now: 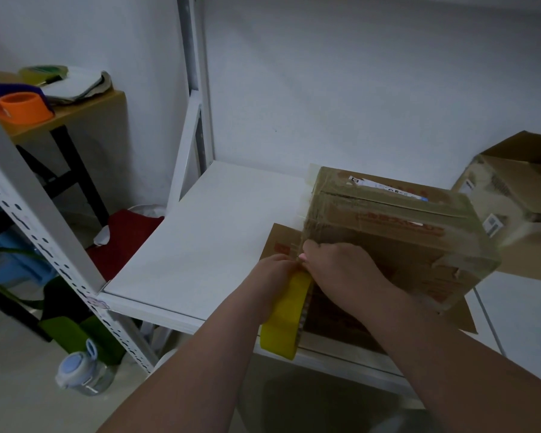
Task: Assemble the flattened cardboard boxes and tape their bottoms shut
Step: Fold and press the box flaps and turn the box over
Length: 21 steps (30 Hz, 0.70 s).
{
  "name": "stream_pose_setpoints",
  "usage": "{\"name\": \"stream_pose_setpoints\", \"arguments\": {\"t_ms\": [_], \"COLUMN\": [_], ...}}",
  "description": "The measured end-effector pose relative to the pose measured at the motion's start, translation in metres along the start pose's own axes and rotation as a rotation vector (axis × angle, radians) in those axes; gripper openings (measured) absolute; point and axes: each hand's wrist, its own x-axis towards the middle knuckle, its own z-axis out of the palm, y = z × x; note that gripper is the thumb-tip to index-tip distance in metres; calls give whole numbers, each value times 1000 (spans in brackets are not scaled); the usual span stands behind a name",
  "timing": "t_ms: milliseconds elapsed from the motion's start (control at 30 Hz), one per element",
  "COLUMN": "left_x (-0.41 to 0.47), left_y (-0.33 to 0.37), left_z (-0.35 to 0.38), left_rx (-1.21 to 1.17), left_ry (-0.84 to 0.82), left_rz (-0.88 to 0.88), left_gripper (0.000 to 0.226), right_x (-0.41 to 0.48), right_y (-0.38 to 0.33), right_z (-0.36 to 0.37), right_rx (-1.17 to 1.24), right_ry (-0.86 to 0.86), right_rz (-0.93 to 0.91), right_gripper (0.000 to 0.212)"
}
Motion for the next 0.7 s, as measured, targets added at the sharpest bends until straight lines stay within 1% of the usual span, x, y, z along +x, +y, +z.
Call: {"name": "stream_pose_setpoints", "arguments": {"t_ms": [100, 200, 267, 333, 400, 467, 567, 667, 700], "left_x": [-4, -2, -3, -2, -3, -2, -2, -3, -4], "left_y": [4, 4, 5, 6, 6, 5, 6, 6, 7], "left_z": [0, 1, 1, 1, 2, 2, 3, 1, 1], "left_rx": [94, 120, 135, 155, 141, 108, 102, 95, 92], "left_ry": [6, 10, 6, -6, -13, 2, -1, -13, -20], "left_rz": [-28, -30, -17, -9, -4, -8, -23, -51, -64], "left_gripper": [23, 26, 26, 23, 17, 20, 15, 12, 11], "right_x": [1, 1, 0, -3, -7, -13, -20, -26, -24], "right_y": [0, -1, 2, 7, 15, 22, 29, 29, 28], "right_z": [1, 2, 3, 6, 9, 9, 7, -9, -19], "right_rx": [-72, -108, -139, -143, -148, -146, -117, -60, -60], "right_ry": [5, 7, 32, 64, 60, 70, 93, 199, 215], "right_rz": [-30, -31, -34, -18, -13, -16, -36, -112, -89], "right_gripper": [11, 10, 5, 12, 16, 22, 18, 10, 19]}}
